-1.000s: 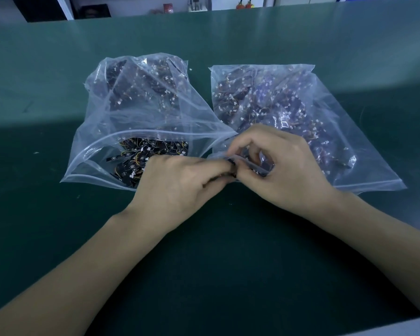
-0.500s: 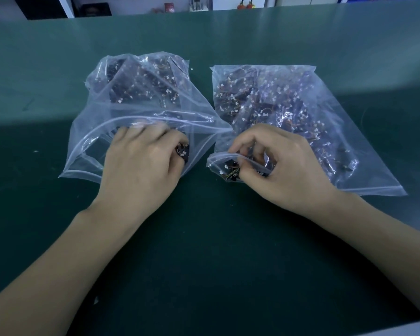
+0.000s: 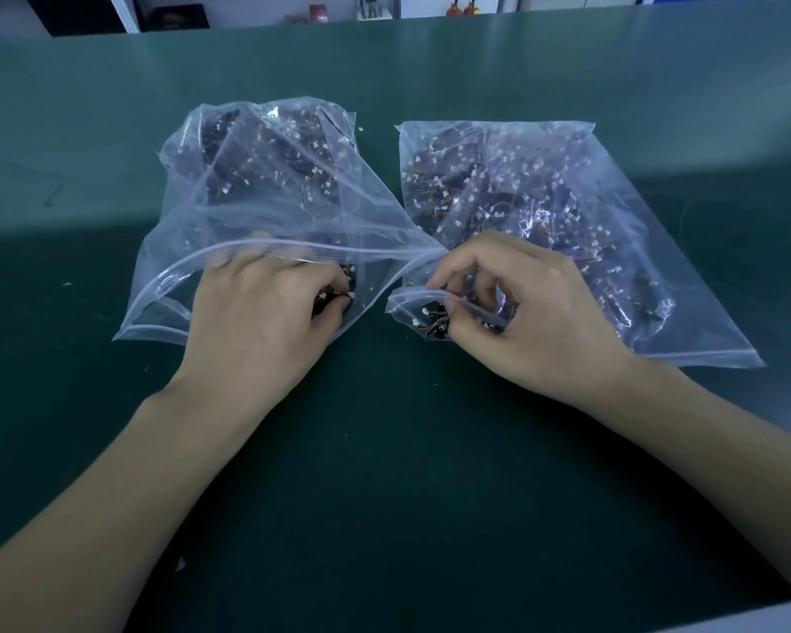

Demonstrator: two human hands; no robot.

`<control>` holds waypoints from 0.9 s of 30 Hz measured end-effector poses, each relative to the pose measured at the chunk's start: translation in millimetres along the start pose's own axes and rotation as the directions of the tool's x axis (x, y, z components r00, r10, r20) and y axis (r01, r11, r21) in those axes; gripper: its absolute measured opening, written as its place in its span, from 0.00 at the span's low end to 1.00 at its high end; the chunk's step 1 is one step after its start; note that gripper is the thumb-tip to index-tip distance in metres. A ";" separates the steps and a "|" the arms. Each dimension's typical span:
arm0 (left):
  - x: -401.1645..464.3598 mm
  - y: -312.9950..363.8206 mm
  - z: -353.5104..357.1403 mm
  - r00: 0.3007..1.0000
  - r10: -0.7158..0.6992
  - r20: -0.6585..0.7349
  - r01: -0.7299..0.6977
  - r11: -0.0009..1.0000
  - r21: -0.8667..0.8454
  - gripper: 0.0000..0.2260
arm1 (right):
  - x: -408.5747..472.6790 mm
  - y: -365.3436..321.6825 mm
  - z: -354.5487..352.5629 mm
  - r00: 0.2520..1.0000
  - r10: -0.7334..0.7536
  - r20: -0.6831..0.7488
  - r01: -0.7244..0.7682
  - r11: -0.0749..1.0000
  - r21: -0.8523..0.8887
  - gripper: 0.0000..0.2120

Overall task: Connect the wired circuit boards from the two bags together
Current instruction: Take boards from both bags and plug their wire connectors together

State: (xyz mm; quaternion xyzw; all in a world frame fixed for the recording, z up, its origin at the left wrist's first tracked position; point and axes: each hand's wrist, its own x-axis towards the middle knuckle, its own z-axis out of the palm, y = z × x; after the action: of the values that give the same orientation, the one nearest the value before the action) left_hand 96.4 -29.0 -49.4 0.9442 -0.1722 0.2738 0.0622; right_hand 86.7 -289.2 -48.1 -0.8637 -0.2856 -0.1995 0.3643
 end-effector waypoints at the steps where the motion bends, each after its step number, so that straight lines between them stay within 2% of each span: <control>1: 0.0 -0.2 0.7 1.000 0.004 0.001 -0.004 1.000 -0.003 0.07 | 0.0 0.2 -0.1 1.000 0.001 0.005 -0.001 1.000 -0.001 0.10; 4: 0.0 -0.6 2.2 0.999 0.024 0.022 -0.023 0.999 -0.022 0.10 | -0.5 1.5 -0.2 1.000 -0.002 0.020 0.002 1.000 -0.011 0.10; 11: -0.1 -2.2 2.0 1.000 0.020 -0.018 -0.022 0.994 -0.103 0.01 | -0.9 3.4 0.0 0.999 0.023 0.044 -0.022 1.000 -0.018 0.12; 17: 1.0 0.8 -2.7 0.980 0.054 -0.192 -0.086 0.983 -0.163 0.04 | -1.0 2.3 0.1 0.999 0.020 0.037 -0.019 1.000 -0.025 0.13; 23: -1.7 10.3 -5.5 0.961 0.053 -0.271 -0.112 0.971 -0.210 0.06 | -1.1 2.6 -0.1 0.999 0.017 0.040 -0.016 1.000 -0.014 0.14; 27: -1.7 14.7 -8.6 0.931 0.062 -0.359 -0.187 0.927 -0.326 0.06 | -1.2 4.1 0.3 1.000 0.001 0.024 -0.001 1.000 -0.006 0.17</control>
State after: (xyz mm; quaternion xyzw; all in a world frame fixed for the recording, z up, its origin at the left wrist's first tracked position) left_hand 85.6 -40.5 -42.7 0.8422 -0.2658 0.4016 0.2425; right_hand 88.5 -291.7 -51.0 -0.8673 -0.2890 -0.1899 0.3581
